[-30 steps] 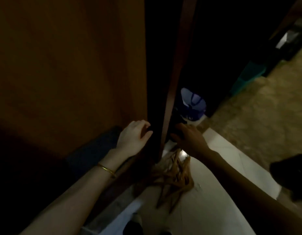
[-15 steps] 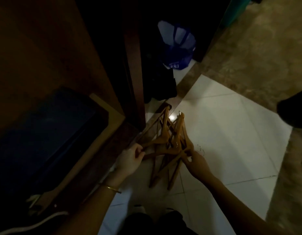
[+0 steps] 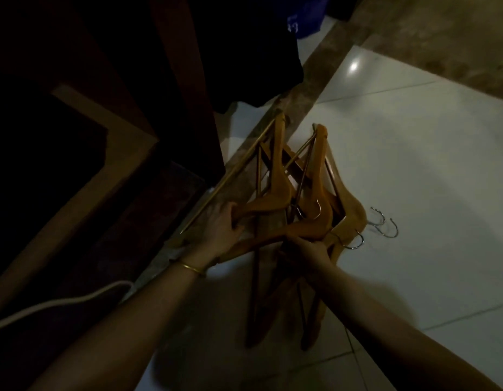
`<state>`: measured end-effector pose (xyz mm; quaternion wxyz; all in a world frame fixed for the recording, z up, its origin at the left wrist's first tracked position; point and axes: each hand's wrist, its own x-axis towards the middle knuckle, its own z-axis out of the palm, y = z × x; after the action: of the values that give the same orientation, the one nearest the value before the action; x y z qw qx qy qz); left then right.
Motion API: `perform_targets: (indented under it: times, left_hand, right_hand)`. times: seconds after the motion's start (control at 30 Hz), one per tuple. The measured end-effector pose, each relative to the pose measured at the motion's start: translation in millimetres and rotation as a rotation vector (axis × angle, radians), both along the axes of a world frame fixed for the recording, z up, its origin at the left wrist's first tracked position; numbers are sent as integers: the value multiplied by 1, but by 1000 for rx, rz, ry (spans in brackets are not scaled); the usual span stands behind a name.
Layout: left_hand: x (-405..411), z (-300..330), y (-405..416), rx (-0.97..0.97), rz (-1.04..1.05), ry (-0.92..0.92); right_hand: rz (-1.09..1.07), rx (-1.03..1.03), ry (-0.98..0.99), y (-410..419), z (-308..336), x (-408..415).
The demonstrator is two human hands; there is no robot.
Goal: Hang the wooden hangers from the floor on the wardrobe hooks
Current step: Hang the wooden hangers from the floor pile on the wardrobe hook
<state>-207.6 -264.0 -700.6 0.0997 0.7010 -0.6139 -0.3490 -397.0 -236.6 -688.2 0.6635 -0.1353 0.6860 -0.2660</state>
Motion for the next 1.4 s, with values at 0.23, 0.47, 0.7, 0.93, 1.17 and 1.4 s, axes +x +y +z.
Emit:
perform_targets:
  times: [0.23, 0.47, 0.7, 0.93, 1.17, 1.4]
  left_hand:
    - [-2, -1, -8, -14, 23, 28]
    - [-21, 89, 7, -152, 84, 178]
    - [-27, 243, 44, -94, 195, 207]
    - [2, 422, 80, -79, 256, 77]
    - [18, 596, 122, -45, 284, 287]
    - [79, 749, 201, -66, 270, 232]
  right_hand:
    - [-265, -115, 114, -9, 6, 18]
    - [-462, -300, -35, -26, 71, 0]
    - [-375, -404, 347, -6, 207, -31]
    - [-138, -504, 621, 31, 400, -56]
    - [130, -641, 782, 64, 594, -56]
    - [426, -691, 879, 84, 751, -57]
